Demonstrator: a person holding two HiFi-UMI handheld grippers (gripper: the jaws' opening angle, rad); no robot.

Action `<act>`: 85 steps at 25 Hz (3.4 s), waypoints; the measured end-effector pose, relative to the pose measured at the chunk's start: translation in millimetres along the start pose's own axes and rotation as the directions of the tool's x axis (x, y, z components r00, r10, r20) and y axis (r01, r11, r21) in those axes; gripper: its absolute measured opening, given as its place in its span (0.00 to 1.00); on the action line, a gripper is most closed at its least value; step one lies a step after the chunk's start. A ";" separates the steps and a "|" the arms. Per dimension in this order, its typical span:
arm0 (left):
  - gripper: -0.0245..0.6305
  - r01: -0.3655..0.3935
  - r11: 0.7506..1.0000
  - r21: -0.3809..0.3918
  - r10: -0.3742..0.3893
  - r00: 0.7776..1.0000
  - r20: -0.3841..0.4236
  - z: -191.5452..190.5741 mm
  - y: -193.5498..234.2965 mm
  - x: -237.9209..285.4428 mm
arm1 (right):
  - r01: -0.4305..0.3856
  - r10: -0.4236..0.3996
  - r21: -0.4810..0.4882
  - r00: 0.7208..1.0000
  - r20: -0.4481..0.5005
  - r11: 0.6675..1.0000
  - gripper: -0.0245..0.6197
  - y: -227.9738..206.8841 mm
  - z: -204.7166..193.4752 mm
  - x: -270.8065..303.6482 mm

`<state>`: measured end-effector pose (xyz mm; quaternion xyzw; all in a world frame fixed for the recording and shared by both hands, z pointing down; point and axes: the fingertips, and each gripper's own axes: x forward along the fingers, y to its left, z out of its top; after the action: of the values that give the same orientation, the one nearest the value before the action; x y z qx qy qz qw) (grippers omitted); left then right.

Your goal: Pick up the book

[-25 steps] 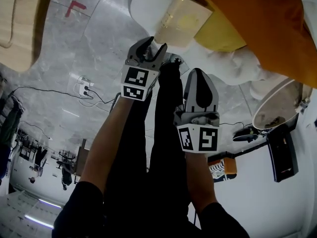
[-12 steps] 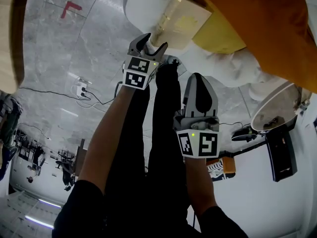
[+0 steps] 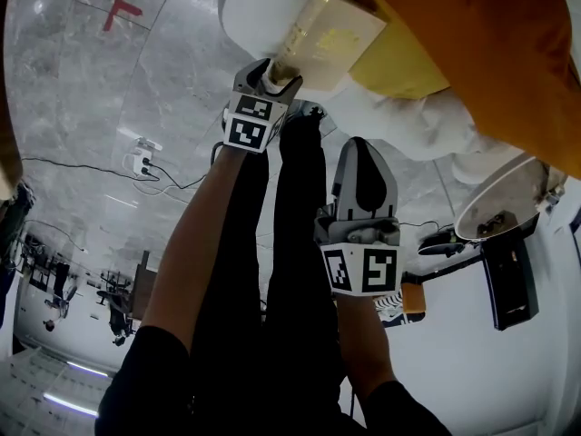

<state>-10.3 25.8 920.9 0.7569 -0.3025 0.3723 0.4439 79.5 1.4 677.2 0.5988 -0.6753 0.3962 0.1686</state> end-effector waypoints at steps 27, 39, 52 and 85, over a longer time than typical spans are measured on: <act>0.43 0.085 0.995 0.045 -0.082 0.995 -0.064 1.0 -13.7 4.8 | 0.009 -0.009 0.000 1.000 0.003 1.000 0.04 3.9 11.3 -4.4; 0.39 0.043 0.996 0.081 -0.046 0.998 0.030 24.6 -21.3 -24.7 | 0.018 -0.018 0.000 0.999 0.034 1.000 0.04 9.2 19.2 -15.1; 0.39 -0.024 0.993 0.118 0.000 0.981 0.195 52.0 -25.4 -79.2 | 0.013 -0.012 -0.023 0.998 0.057 1.000 0.04 18.8 17.7 -33.1; 0.38 -0.099 0.963 0.249 -0.067 0.811 0.582 240.6 -166.7 -422.3 | 0.068 -0.015 -0.137 0.932 0.362 0.988 0.04 104.8 228.3 -211.9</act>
<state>-35.9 -65.9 415.9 0.8847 -0.3776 0.1625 0.2197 85.0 -27.1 349.9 0.6613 -0.7092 0.2254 0.0942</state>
